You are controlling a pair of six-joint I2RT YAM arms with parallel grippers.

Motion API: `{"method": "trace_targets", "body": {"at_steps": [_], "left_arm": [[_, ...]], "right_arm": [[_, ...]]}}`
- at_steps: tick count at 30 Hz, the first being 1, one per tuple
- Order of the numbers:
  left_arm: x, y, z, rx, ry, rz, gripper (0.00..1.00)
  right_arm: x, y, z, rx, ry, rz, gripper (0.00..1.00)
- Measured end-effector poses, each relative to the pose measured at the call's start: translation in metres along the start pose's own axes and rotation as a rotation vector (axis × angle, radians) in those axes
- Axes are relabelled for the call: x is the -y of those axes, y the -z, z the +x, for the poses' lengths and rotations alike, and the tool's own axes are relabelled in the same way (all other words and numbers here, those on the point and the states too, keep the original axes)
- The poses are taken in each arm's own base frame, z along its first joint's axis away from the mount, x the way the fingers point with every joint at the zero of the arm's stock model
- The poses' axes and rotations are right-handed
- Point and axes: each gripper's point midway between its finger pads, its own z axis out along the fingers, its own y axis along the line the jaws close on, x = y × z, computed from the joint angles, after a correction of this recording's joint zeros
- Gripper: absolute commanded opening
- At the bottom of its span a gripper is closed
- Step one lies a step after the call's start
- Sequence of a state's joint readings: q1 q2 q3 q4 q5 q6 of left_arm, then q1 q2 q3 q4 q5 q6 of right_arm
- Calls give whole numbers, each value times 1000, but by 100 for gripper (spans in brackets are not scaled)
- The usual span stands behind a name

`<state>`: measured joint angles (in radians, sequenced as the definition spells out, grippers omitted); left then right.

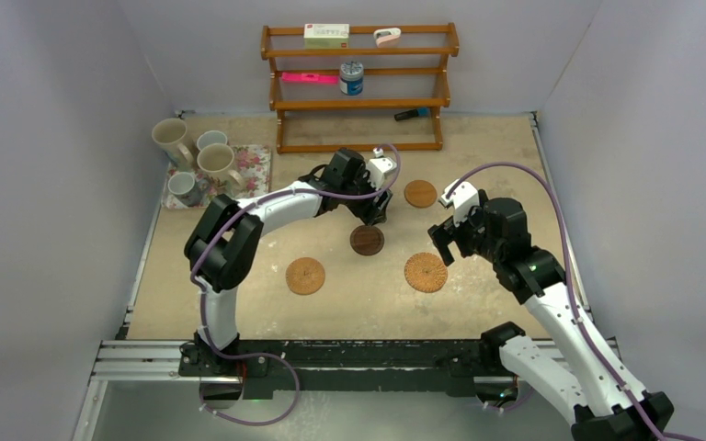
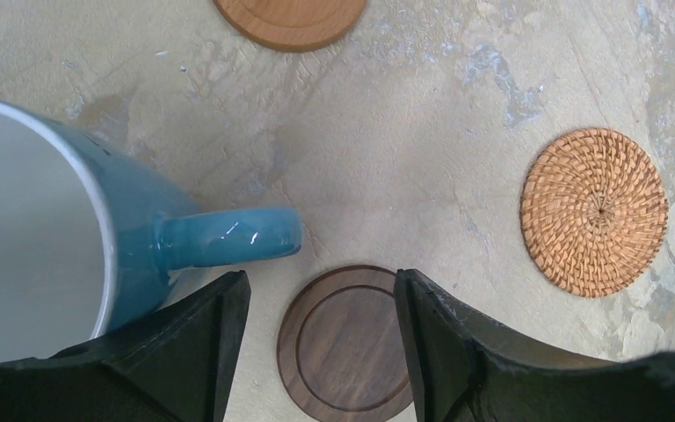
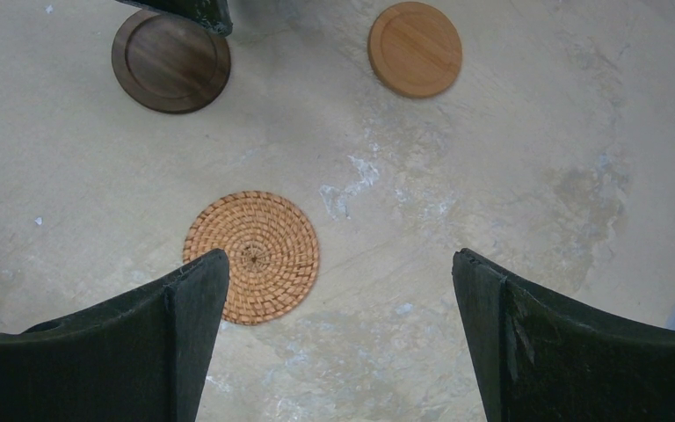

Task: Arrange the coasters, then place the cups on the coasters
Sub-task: Place the cup at the center of the board.

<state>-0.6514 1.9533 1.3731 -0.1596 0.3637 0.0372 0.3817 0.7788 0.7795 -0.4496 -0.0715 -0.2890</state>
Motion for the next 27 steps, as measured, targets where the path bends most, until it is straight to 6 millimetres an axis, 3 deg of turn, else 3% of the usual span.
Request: {"method": "trace_targets", "body": {"at_steps": [27], "left_arm": [[14,6,7,-23,-23,73,68]], "right_arm": [[-1,0,0,0,2,-3,99]]}}
